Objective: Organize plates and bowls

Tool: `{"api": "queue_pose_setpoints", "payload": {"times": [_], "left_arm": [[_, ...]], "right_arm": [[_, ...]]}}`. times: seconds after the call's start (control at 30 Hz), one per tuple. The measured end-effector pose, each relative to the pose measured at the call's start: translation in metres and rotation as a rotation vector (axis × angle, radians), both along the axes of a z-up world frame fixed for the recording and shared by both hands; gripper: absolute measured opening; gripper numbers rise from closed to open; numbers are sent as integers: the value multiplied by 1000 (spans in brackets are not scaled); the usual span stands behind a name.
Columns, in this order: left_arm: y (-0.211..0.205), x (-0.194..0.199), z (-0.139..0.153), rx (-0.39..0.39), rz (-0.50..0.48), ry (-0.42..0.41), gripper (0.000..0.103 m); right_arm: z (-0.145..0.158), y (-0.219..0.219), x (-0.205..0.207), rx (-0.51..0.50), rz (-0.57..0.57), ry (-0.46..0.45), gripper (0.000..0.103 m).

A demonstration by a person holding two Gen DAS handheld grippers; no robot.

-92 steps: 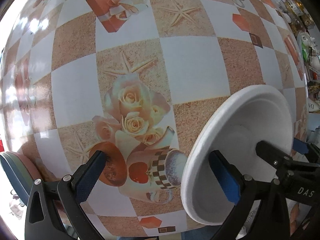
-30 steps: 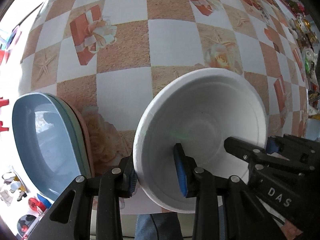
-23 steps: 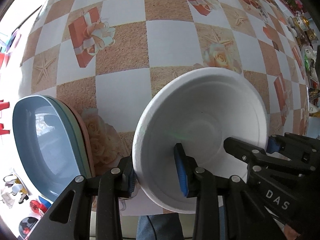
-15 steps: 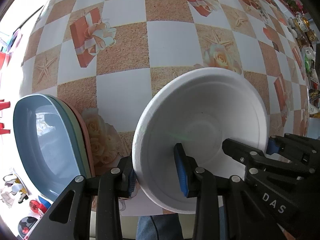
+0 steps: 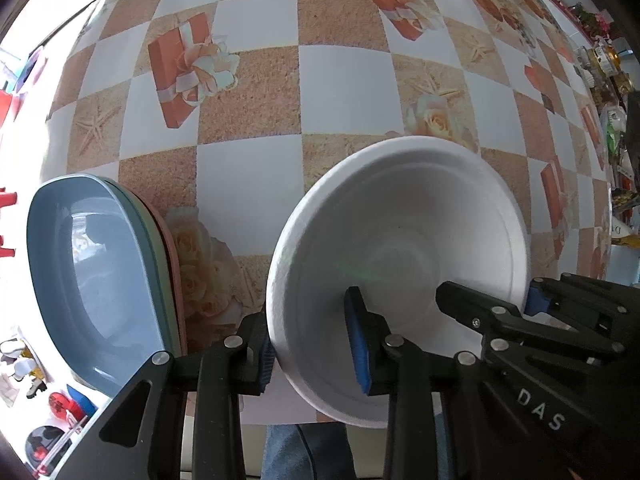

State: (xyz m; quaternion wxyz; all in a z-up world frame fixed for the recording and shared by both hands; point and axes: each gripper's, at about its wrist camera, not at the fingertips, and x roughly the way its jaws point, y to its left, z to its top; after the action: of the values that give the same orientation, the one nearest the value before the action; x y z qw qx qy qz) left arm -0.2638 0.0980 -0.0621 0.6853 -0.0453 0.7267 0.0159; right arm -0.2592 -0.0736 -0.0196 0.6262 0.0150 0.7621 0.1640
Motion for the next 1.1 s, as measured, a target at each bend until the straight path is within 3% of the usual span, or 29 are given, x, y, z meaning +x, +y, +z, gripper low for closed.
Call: {"api": "queue_pose_setpoints", "payload": {"times": [0.4, 0.8, 1.1], "left_arm": [[33, 4, 42, 15, 68, -95, 33], [107, -28, 90, 52, 226, -159, 34], [159, -52, 86, 98, 351, -137, 34]], "right_arm": [[39, 24, 14, 35, 40, -70, 31], [67, 98, 16, 93, 196, -120, 31], [65, 157, 0, 140, 296, -111, 31]]}}
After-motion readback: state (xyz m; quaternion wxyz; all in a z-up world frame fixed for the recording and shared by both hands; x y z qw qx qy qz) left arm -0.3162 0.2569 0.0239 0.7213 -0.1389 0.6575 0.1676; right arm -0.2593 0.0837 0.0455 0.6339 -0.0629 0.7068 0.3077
